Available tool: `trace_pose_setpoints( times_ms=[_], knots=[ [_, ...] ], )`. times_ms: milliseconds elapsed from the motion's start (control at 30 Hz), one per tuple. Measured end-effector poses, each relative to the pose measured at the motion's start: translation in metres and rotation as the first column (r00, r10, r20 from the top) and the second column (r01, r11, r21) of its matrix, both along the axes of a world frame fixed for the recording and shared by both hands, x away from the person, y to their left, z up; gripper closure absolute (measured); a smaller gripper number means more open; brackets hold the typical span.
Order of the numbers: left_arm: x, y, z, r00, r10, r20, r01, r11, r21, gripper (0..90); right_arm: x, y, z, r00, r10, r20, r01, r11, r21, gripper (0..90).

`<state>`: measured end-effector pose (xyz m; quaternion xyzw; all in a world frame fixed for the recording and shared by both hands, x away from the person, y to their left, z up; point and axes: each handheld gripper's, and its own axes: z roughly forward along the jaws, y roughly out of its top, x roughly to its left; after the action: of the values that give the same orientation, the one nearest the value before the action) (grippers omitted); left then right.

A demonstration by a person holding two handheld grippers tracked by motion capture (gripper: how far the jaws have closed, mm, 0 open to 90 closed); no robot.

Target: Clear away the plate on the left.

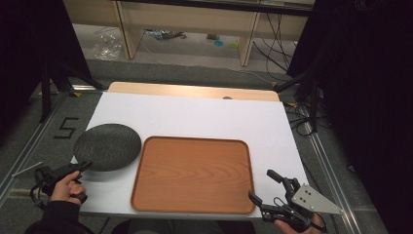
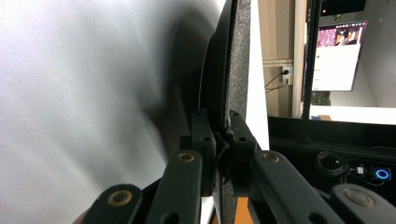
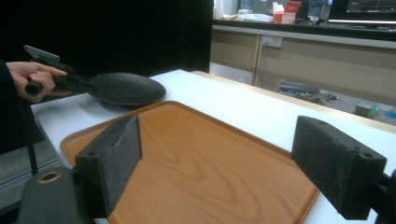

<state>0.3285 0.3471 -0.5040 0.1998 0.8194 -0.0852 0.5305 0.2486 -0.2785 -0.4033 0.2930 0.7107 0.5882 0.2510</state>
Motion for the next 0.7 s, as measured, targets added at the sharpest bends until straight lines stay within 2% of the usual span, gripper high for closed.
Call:
trace_pose_setpoints(
  times_ms=[133,200,233,300,433,567,633,700],
  knots=[
    [-0.002,0.001,0.001,0.9999,0.009,0.012,-0.009,0.9998,-0.018,83.8,0.000,0.000,0.000,1.0000,0.000,0.003,0.000,1.0000,0.001,17.1],
    [-0.003,0.000,0.002,0.9994,0.030,0.020,-0.030,0.9996,0.003,83.7,0.000,0.000,0.000,1.0000,-0.001,0.004,0.001,1.0000,0.005,17.1],
    [-0.004,0.000,0.003,0.9988,0.029,0.039,-0.029,0.9996,0.006,83.2,0.000,0.000,0.000,1.0000,0.000,0.004,0.000,1.0000,0.003,17.1],
    [-0.003,-0.001,0.005,0.9986,0.030,0.044,-0.031,0.9993,0.022,82.7,0.000,0.000,0.000,1.0000,-0.001,0.002,0.001,1.0000,0.001,17.1],
    [-0.004,-0.002,0.007,0.9969,0.045,0.064,-0.047,0.9987,0.020,83.8,0.000,0.000,0.000,1.0000,-0.001,-0.003,0.001,1.0000,0.003,17.2],
    [-0.004,-0.002,0.012,0.9924,0.039,0.117,-0.042,0.9989,0.023,83.5,0.000,0.000,0.000,1.0000,0.001,0.005,-0.001,1.0000,0.008,17.1],
    [-0.006,-0.003,0.014,0.9897,0.034,0.139,-0.033,0.9994,-0.007,83.6,0.001,0.000,0.000,1.0000,-0.002,0.004,0.002,1.0000,0.006,17.2],
    [-0.007,-0.006,0.017,0.9876,0.017,0.156,-0.017,0.9999,-0.003,83.7,0.000,-0.001,0.000,1.0000,0.003,0.002,-0.003,1.0000,0.004,17.2]
  ],
)
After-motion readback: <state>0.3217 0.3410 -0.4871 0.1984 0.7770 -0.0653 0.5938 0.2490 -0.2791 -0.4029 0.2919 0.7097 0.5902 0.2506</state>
